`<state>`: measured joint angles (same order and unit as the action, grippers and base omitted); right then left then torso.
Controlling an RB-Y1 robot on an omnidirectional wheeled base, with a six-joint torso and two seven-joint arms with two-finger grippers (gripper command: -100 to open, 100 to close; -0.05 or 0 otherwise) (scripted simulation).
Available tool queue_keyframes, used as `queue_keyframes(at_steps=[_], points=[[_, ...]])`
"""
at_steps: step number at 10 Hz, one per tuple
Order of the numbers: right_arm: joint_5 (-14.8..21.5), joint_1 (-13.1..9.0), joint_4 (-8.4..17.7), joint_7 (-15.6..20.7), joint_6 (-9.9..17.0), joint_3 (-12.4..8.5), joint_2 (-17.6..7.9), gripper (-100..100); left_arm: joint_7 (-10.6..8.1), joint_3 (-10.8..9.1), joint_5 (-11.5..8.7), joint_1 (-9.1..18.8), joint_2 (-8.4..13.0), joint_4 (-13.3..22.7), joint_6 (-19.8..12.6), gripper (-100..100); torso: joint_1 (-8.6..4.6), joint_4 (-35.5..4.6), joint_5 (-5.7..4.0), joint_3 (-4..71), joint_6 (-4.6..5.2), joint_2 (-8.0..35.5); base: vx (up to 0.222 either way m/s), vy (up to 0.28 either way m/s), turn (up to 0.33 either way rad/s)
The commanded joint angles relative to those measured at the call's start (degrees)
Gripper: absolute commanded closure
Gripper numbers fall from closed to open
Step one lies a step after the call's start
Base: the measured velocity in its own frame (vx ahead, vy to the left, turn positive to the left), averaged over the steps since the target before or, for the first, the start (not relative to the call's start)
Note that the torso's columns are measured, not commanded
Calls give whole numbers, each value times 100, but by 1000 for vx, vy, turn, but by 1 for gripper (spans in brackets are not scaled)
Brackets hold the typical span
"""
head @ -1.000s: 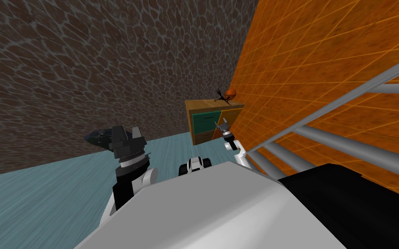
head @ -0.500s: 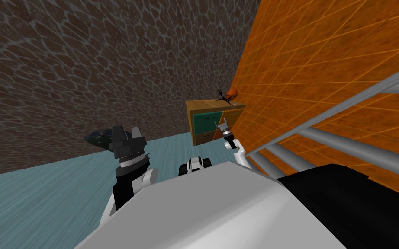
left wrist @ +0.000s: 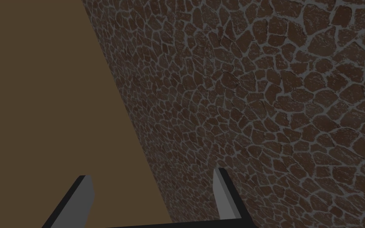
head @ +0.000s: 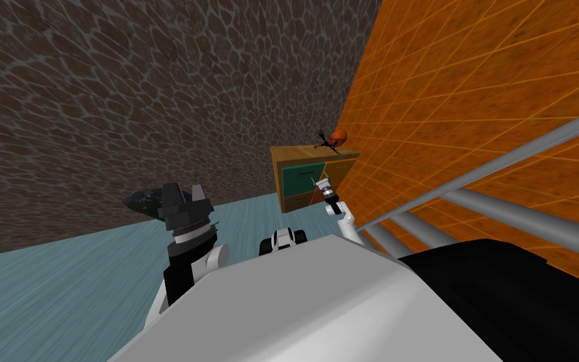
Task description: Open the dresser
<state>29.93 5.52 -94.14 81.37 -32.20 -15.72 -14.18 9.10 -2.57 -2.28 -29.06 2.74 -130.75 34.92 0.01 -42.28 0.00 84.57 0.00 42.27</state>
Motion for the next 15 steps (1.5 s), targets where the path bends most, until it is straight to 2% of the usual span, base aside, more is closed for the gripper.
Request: queue_keyframes(at_steps=[1, 2, 3, 5, 6, 7, 8, 9, 10, 11, 12, 13, 14, 15], points=[[226, -198, 361, 455, -77, -155, 51, -100, 0, 0, 0, 0, 0, 0, 0, 0, -3, 0, -1, -1, 1, 3, 46, 18, 17], [226, -198, 361, 627, -77, -155, 51, -100, 0, 0, 0, 0, 0, 0, 0, 0, 0, 0, 0, -1, 0, 1, 41, 14, 11], [375, -316, 567, 791, -107, -246, 95, -100, 0, 0, 0, 0, 0, 0, 0, 0, -2, -1, 0, -2, 1, 4, 44, 17, 18], [375, -316, 567, 984, -107, -246, 95, -100, 0, 0, 0, 0, 0, 0, 0, 0, -2, 0, 0, -1, 1, 2, 28, 7, 5], [520, -431, 766, 1219, -137, -335, 146, -100, 0, 0, 0, 0, 0, 0, 0, 0, -5, -2, -1, -5, 1, 9, 26, 10, 17], [520, -431, 766, 1305, -137, -335, 146, -100, 0, 0, 0, 0, 0, 0, 0, 0, -1, -1, -1, -2, 0, 3, 28, 11, 10], [660, -541, 958, 1513, -165, -421, 204, -100, 0, 0, 0, 0, 0, 0, 0, 0, 0, 0, 0, 0, 0, 1, 38, 15, 20], [660, -541, 958, 1615, -165, -421, 204, -100, 0, 0, 0, 0, 0, 0, 0, 0, 1, 1, 0, 2, 0, -4, 39, 11, 9], [793, -647, 1142, 1817, -192, -503, 268, -100, 0, 0, 0, 0, 0, 0, 0, 0, -2, 1, 0, 2, 1, -2, 48, 19, 14], [793, -647, 1142, 1910, -192, -503, 268, -100, 0, 0, 0, 0, 0, 0, 0, 0, 1, 1, 0, 2, 0, -3, 42, 12, 10], [919, -747, 1315, 2111, -218, -581, 340, -100, 0, 0, 0, 0, 0, 0, 0, 0, -2, 0, 0, 0, 1, 2, 37, 5, 17], [919, -747, 1315, 2189, -218, -581, 340, -100, 0, 0, 0, 0, 0, 0, 0, 0, -3, -1, -1, -2, 0, 4, 31, 9, 10], [1037, -840, 1476, 2394, -242, -653, 422, -100, 0, 0, 0, 0, 0, 0, 0, 0, -2, -1, -1, -3, 1, 5, 40, 10, 16], [1037, -840, 1476, 2450, -242, -653, 422, -100, 0, 0, 0, 0, 0, 0, 0, 0, -1, 0, 0, -1, 0, 1, 31, 12, 9]])
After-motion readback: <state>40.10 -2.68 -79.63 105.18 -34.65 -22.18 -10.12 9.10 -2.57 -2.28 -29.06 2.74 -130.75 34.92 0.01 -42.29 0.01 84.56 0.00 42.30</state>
